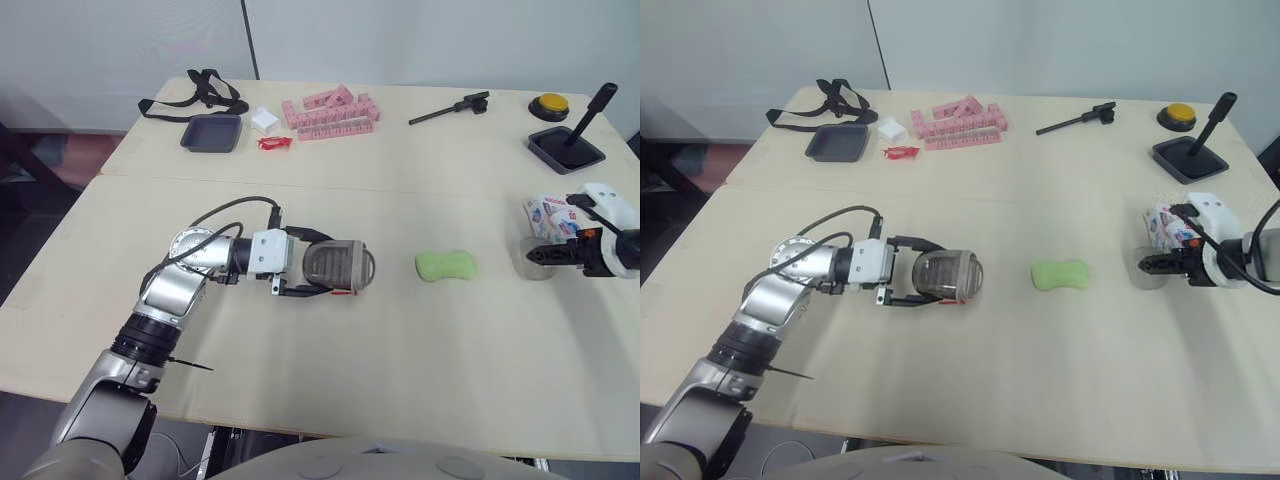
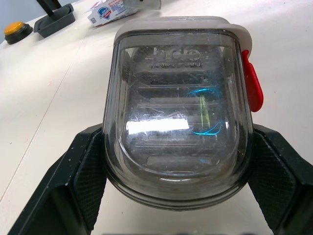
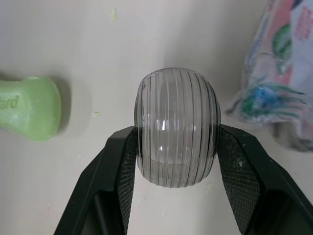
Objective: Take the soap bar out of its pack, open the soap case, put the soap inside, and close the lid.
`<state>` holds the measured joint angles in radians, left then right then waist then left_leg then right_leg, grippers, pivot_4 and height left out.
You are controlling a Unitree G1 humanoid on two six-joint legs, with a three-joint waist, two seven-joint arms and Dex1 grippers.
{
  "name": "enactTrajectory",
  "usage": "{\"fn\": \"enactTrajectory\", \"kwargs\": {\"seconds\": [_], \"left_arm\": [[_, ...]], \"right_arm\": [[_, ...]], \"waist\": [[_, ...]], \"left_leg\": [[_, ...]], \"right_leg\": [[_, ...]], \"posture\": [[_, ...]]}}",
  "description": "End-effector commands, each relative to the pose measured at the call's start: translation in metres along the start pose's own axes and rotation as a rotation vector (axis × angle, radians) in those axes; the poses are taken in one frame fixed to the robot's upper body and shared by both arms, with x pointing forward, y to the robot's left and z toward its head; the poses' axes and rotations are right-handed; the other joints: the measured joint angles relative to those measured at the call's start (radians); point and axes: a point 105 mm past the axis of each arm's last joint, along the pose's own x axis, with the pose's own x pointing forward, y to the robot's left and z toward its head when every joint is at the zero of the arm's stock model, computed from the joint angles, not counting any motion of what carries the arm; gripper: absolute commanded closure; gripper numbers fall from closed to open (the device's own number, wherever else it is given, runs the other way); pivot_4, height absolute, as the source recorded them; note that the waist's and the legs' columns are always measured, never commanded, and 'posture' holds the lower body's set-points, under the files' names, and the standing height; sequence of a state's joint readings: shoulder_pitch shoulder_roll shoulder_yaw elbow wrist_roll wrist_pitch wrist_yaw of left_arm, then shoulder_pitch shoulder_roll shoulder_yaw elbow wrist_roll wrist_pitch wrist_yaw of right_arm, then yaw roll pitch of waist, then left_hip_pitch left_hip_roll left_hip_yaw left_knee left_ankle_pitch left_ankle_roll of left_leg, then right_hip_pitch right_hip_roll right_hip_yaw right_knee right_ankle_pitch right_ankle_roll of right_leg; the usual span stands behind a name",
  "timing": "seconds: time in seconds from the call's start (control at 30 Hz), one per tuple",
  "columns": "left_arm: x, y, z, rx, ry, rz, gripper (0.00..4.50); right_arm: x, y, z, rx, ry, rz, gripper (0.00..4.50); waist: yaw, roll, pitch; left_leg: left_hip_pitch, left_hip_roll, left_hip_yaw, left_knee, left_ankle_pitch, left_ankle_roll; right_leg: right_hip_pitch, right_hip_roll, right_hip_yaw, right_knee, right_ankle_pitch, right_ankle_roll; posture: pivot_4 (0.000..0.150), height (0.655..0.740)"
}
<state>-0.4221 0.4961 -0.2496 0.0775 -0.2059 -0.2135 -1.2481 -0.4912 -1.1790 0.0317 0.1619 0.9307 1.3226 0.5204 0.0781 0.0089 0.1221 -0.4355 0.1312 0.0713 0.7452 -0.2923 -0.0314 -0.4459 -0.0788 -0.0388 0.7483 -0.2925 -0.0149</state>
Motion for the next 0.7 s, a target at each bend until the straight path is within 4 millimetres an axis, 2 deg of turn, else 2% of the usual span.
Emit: {"fn": "enactTrajectory", "kwargs": {"seconds": [0.03,0.17,0.43,0.5,0.63,0.7], "left_arm": [[-0.006,0.005,0.008,0.026,-0.019,0.030,1.04],[-0.006,0.005,0.008,0.026,-0.016,0.034,1.04],[-0.007,0.003,0.007,0.025,-0.009,0.043,1.04],[-0.007,0.003,0.007,0.024,-0.007,0.047,1.04],[-0.008,0.003,0.006,0.025,-0.004,0.051,1.04],[-0.008,0.003,0.006,0.025,-0.003,0.052,1.04]], "right_arm": [[-0.001,0.003,0.012,-0.010,-0.025,0.003,2.39],[0.006,0.006,0.018,0.022,-0.041,0.020,2.39],[0.018,0.013,0.016,0.026,-0.025,0.042,2.39],[0.019,0.013,0.017,0.024,-0.037,0.047,1.44],[0.018,0.016,0.019,0.011,-0.049,0.068,0.16],[0.017,0.016,0.020,0.008,-0.053,0.070,0.04]], "waist": [[0.001,0.000,0.000],[0.001,0.000,0.000],[0.000,0.000,0.000],[-0.001,0.000,0.000],[0.001,0.000,0.000],[0.001,0.000,0.000]], "left_leg": [[0.000,0.000,0.000,0.000,0.000,0.000],[0.000,0.000,0.000,0.000,0.000,0.000],[0.001,0.000,0.000,0.000,0.000,0.000],[0.001,0.000,0.001,0.000,0.000,0.000],[0.001,0.000,0.001,0.000,0.000,0.000],[0.001,0.000,0.001,0.000,0.000,0.000]], "right_leg": [[0.000,0.000,0.000,0.000,0.000,0.000],[0.000,0.000,0.000,0.001,0.000,0.000],[0.000,0.000,0.000,0.001,0.000,0.000],[0.000,0.000,0.000,0.001,0.000,0.000],[0.000,0.000,0.000,0.002,0.000,0.000],[0.000,0.000,0.000,0.002,0.000,0.000]], "posture": [[0.150,0.7109],[0.150,0.7109],[0.150,0.7109],[0.150,0.7109],[0.150,0.7109],[0.150,0.7109]]}}
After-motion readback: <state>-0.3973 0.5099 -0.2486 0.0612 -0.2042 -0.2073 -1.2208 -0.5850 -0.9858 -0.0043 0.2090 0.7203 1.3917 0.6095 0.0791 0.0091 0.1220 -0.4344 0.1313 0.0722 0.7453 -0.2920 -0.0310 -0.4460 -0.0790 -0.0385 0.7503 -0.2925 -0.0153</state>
